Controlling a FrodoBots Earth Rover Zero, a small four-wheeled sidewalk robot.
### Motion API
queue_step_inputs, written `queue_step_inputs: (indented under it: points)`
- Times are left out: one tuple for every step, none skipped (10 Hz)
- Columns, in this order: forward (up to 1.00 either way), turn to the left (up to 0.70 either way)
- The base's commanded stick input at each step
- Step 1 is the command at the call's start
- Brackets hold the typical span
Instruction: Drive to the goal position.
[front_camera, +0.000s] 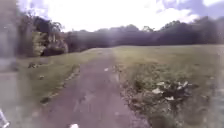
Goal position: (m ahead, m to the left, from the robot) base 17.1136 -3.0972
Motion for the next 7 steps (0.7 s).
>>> queue_step_inputs:
  points:
    - [1.00,0.00]
    - [1.00,0.00]
    - [1.00,0.00]
    - [1.00,0.00]
    - [1.00,0.00]
    - [0.55,0.00]
    - [0.10,0.00]
